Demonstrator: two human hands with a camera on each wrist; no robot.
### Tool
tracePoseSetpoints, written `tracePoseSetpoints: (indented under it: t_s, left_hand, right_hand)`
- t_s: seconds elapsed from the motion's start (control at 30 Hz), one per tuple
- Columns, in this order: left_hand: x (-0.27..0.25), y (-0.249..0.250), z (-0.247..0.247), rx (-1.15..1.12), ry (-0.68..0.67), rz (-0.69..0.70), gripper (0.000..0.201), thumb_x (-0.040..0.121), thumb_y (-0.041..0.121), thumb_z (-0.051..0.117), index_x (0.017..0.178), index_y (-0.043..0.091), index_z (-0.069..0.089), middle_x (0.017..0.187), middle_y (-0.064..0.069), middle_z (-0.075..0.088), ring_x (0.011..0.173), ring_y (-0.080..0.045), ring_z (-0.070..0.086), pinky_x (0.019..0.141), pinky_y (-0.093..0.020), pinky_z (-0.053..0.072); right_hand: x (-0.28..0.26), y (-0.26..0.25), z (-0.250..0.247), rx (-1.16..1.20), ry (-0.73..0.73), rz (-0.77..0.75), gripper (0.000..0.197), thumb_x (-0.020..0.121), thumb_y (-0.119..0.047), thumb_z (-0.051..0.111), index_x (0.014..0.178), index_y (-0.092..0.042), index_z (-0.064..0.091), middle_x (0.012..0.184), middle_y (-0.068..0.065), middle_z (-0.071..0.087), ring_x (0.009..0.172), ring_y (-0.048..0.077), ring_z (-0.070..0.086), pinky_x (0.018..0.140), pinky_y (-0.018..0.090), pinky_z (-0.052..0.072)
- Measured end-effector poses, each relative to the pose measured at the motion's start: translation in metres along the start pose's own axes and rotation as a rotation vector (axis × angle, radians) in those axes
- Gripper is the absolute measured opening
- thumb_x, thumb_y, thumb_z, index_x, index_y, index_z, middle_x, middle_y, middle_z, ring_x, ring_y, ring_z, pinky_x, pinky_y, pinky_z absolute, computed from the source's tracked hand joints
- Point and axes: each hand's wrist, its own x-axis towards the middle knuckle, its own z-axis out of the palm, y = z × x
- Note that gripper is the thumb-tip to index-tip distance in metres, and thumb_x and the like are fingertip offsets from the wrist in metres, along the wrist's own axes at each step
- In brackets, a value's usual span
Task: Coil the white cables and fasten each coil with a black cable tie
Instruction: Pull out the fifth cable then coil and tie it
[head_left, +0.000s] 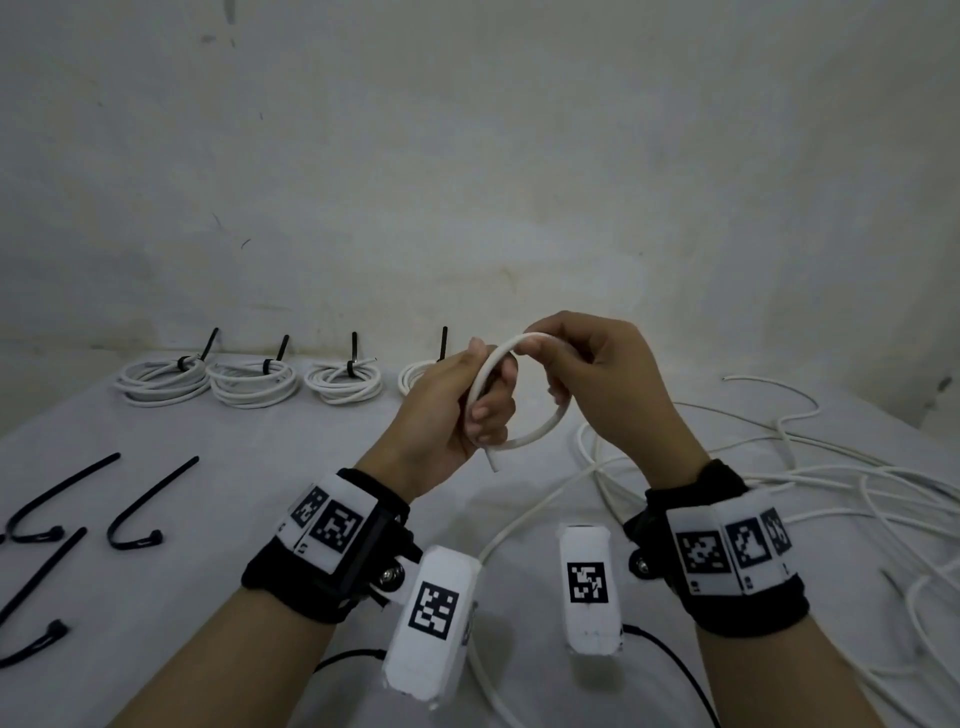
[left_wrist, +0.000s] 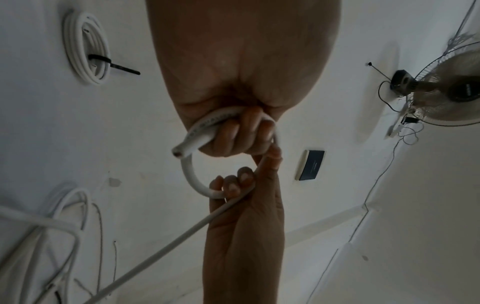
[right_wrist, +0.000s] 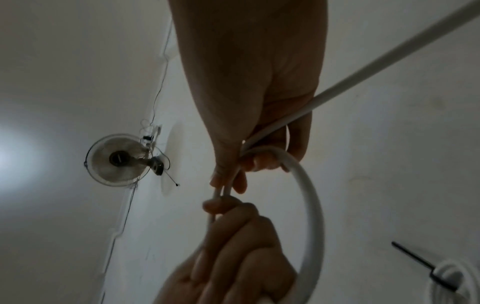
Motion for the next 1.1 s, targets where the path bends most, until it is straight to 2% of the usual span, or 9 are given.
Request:
tracePoseSetpoints:
  t_s: [0.1, 0.2, 0.33, 0.5, 0.63, 0.77, 0.87, 0.93, 1.1]
  left_hand:
    - [-0.002, 0.010, 0.002, 0.093, 0.000, -0.071, 0.044, 0.086, 0.050, 0.034, 0.070, 0.011, 0.046, 0.044, 0.005, 0.027, 0.038, -0.009, 0.030, 0.045, -0.020, 0.032]
    - [-0.004, 0.019, 0.004, 0.141, 0.002, -0.098, 0.034, 0.085, 0.040, 0.045, 0.064, 0.014, 0.040, 0.051, 0.004, 0.029, 0.042, -0.009, 0.030, 0.045, -0.019, 0.033]
    - [-0.003, 0.023, -0.001, 0.091, -0.037, -0.153, 0.030, 0.087, 0.030, 0.049, 0.065, 0.014, 0.037, 0.052, 0.005, 0.029, 0.043, -0.007, 0.027, 0.044, -0.018, 0.031]
    - [-0.005, 0.025, -0.012, 0.024, -0.106, -0.238, 0.033, 0.090, 0.032, 0.045, 0.062, 0.016, 0.050, 0.050, 0.008, 0.027, 0.039, -0.002, 0.023, 0.041, -0.016, 0.022]
    - [-0.002, 0.032, -0.016, -0.069, -0.052, -0.136, 0.029, 0.092, 0.031, 0.043, 0.067, 0.017, 0.043, 0.047, 0.011, 0.026, 0.035, 0.002, 0.019, 0.037, -0.014, 0.016]
    - [0.000, 0.043, -0.033, -0.325, 0.064, 0.038, 0.031, 0.086, 0.029, 0.039, 0.059, 0.018, 0.049, 0.045, 0.010, 0.028, 0.041, -0.005, 0.008, 0.035, -0.015, 0.018]
    - [0.000, 0.047, -0.049, -0.450, 0.133, 0.168, 0.034, 0.090, 0.027, 0.037, 0.059, 0.018, 0.050, 0.047, 0.009, 0.030, 0.035, -0.004, 0.019, 0.037, -0.014, 0.021]
    - [-0.001, 0.049, -0.055, -0.509, 0.151, 0.234, 0.035, 0.094, 0.028, 0.034, 0.063, 0.018, 0.048, 0.048, 0.009, 0.031, 0.035, -0.003, 0.027, 0.038, -0.014, 0.024]
    - [0.001, 0.049, -0.062, -0.552, 0.208, 0.298, 0.044, 0.101, 0.029, 0.026, 0.064, 0.017, 0.047, 0.049, 0.009, 0.031, 0.036, -0.004, 0.029, 0.040, -0.014, 0.026]
  right_hand:
    - [-0.001, -0.002, 0.000, -0.044, -0.005, -0.051, 0.015, 0.090, -0.018, 0.064, 0.077, -0.023, 0.070, 0.055, -0.009, 0.057, 0.050, 0.006, 0.049, 0.048, 0.022, 0.045]
    - [-0.001, -0.008, -0.002, -0.043, -0.024, -0.080, 0.014, 0.089, -0.020, 0.065, 0.076, -0.022, 0.070, 0.050, -0.011, 0.053, 0.046, 0.007, 0.044, 0.046, 0.024, 0.040]
    - [-0.003, -0.011, -0.003, -0.010, -0.058, -0.074, 0.015, 0.088, -0.020, 0.066, 0.075, -0.020, 0.071, 0.046, -0.011, 0.047, 0.044, 0.010, 0.039, 0.046, 0.030, 0.035]
    - [-0.003, -0.008, 0.006, -0.028, -0.069, -0.073, 0.017, 0.090, -0.022, 0.064, 0.075, -0.016, 0.071, 0.045, -0.007, 0.047, 0.042, 0.009, 0.040, 0.046, 0.029, 0.035]
    - [0.001, 0.005, 0.005, -0.028, -0.001, -0.064, 0.019, 0.095, -0.019, 0.056, 0.081, -0.016, 0.069, 0.054, -0.006, 0.057, 0.050, 0.008, 0.056, 0.054, 0.023, 0.047]
    - [0.000, 0.032, -0.011, -0.072, -0.035, 0.044, 0.015, 0.097, -0.017, 0.051, 0.089, -0.021, 0.063, 0.059, -0.004, 0.057, 0.058, 0.013, 0.062, 0.071, 0.042, 0.056]
    - [-0.006, 0.045, -0.015, -0.067, -0.089, 0.107, 0.012, 0.098, -0.013, 0.049, 0.098, -0.024, 0.054, 0.069, 0.008, 0.057, 0.062, 0.014, 0.063, 0.076, 0.045, 0.054]
    - [-0.008, 0.048, -0.014, -0.098, -0.108, 0.105, 0.017, 0.098, -0.010, 0.047, 0.099, -0.027, 0.050, 0.074, 0.007, 0.058, 0.063, 0.014, 0.062, 0.075, 0.040, 0.053]
    - [-0.009, 0.052, -0.010, -0.230, -0.147, 0.067, 0.027, 0.098, -0.004, 0.043, 0.105, -0.030, 0.047, 0.079, 0.005, 0.060, 0.066, 0.005, 0.061, 0.067, 0.022, 0.050]
